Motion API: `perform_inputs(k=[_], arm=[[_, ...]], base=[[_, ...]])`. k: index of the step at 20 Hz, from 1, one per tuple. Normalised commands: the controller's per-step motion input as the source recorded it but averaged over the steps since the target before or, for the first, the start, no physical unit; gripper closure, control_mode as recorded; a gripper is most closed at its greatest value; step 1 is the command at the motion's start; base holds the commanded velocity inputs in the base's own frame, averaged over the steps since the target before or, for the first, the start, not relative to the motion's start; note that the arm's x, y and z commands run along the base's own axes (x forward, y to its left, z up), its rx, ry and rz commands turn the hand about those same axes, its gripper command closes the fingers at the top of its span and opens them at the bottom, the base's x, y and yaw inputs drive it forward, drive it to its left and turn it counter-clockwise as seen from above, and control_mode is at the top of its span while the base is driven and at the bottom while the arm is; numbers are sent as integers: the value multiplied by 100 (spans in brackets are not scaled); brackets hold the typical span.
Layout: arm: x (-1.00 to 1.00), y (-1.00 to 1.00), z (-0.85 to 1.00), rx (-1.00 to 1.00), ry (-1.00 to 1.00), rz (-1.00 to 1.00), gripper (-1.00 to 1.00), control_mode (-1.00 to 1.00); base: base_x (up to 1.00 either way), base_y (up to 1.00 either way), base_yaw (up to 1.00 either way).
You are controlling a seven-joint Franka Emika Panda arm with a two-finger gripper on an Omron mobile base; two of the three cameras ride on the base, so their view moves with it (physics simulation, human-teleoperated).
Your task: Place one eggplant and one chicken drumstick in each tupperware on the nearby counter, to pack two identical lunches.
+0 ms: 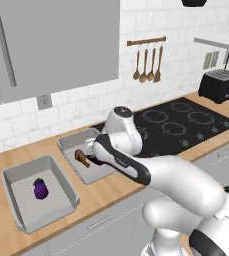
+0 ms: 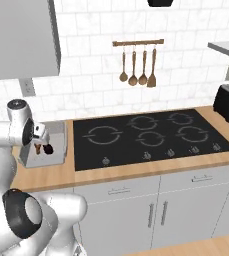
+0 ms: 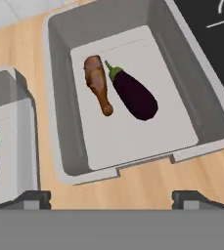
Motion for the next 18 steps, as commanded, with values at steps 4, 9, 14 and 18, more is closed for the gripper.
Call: perform_inputs(k=[4,9,14,18], arm=[[-100,-86,18,5,0,0,-100,-100],[0,0,0,0,0,0,-100,100],[0,0,0,0,0,0,-100,100],[0,0,0,0,0,0,-100,100]], base=[[0,0,0],[-100,-62,1],[-100,32,45],[-91,94,65]])
